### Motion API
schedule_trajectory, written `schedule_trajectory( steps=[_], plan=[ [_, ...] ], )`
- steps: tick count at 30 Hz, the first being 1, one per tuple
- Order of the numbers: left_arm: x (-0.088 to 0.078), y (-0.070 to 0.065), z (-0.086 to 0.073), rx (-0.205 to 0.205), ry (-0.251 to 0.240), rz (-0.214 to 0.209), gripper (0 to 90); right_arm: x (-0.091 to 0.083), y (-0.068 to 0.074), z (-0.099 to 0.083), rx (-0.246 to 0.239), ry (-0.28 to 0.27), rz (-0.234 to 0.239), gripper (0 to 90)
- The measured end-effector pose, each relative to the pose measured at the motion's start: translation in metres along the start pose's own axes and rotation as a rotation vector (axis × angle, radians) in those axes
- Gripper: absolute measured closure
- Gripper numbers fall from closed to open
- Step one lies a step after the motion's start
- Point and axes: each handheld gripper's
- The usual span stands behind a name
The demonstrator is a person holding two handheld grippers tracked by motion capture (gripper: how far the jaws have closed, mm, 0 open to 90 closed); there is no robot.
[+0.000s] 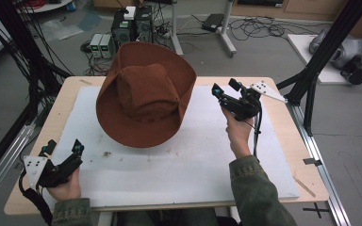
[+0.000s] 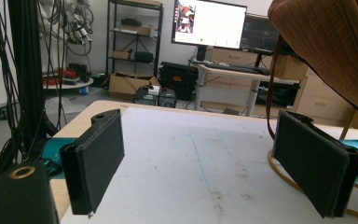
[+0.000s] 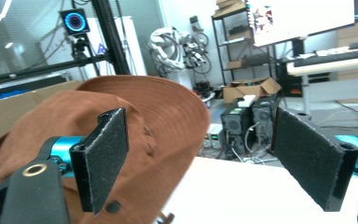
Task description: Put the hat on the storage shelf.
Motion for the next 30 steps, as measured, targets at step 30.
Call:
schedule_trajectory(
  steps=[30],
  plan=[
    [0.000, 0.000, 0.001, 0.004, -0.003, 0.001, 16.6, -0.073, -0.019, -0.056, -0.122, 0.001, -0.242, 12.7]
  ],
)
Point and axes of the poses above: each handheld gripper's, and its own axes: x roughly forward along the jaws, z roughly out of its top, y roughly to its left, and after that the axes turned 7 degrees about -z, right-handed
